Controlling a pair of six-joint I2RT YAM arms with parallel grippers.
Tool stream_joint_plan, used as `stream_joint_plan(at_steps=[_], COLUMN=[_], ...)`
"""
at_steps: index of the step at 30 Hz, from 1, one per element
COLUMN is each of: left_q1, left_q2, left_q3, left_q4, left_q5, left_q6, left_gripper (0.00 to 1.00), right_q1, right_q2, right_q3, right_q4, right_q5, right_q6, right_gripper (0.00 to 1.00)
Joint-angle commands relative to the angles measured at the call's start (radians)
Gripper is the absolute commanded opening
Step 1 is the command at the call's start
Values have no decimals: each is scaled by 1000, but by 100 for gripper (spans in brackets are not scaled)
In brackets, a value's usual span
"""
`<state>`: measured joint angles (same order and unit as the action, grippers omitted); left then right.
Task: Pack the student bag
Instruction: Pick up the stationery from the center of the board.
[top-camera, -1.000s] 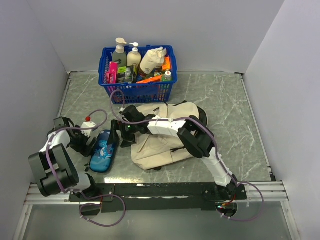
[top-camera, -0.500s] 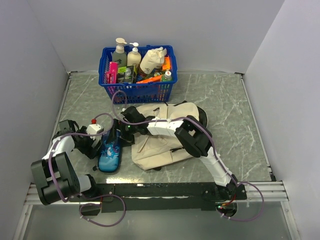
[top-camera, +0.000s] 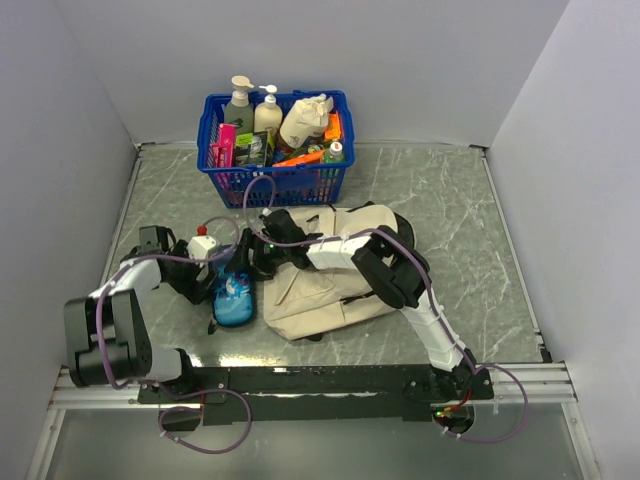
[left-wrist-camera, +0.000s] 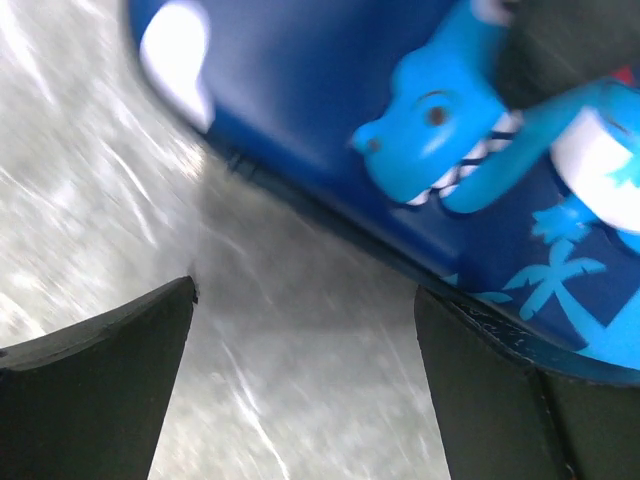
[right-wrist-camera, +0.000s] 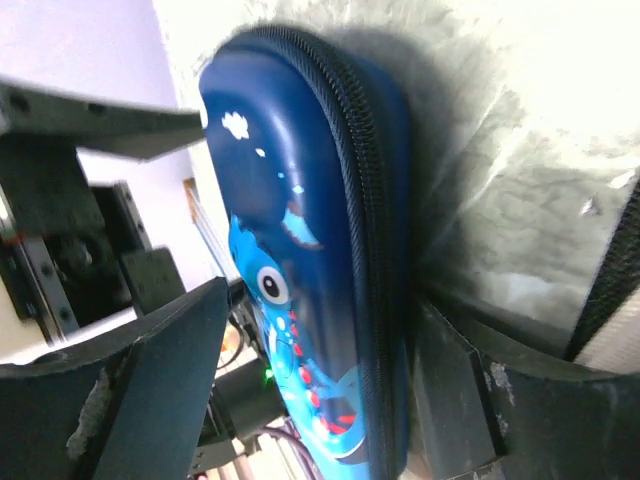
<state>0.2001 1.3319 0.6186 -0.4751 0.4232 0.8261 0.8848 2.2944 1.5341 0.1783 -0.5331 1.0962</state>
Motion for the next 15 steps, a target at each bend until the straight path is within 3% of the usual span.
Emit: stream_joint_plan(at_steps=[1,5,10,15], left_q1=[-33,-31,-37,-45], left_q2=[99,182,224,170], left_q3=[75,166,222,207], left_q4=[148,141,96,60], left_q5=[111,94,132,157], left_q6=[-130,-179,-220,-200], left_gripper=[96,96,96,96], right_q1=[34,31,28,14], right_q2=[-58,-78,-127,-167], right_q3=[-89,-126,-108,-140], right_q4=[222,365,253,199], right_q5=[-93,-142,-99,-21], right_q6=[86,99,-10,-33], right_gripper=[75,74,75,64])
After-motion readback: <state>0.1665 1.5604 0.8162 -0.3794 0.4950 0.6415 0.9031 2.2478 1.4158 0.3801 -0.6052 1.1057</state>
